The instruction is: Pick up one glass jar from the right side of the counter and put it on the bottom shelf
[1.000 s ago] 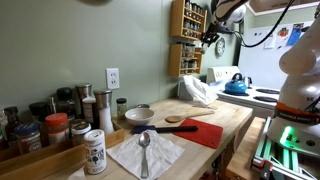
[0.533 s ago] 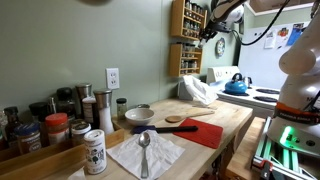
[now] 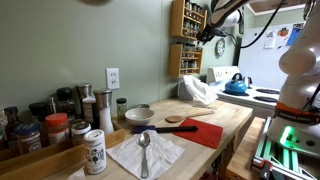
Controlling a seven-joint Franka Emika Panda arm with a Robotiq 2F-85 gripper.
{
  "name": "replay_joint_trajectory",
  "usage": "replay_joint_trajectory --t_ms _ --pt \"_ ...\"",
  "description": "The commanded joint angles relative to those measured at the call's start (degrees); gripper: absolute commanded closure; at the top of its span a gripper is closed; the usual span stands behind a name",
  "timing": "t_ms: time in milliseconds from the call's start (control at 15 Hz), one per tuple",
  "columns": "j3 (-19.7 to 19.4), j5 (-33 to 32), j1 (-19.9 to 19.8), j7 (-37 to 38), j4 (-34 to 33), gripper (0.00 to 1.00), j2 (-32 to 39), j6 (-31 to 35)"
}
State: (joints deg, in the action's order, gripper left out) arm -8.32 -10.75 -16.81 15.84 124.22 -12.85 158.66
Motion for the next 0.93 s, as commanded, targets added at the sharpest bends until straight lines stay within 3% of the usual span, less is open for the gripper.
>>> replay_joint_trajectory --t_ms 0,867 --pt "-0.8 2.5 0.8 -1.8 -1.8 0.72 2.5 1.2" --pt "-1.8 6.7 2.0 -5.5 -6.2 0.72 7.7 -0.4"
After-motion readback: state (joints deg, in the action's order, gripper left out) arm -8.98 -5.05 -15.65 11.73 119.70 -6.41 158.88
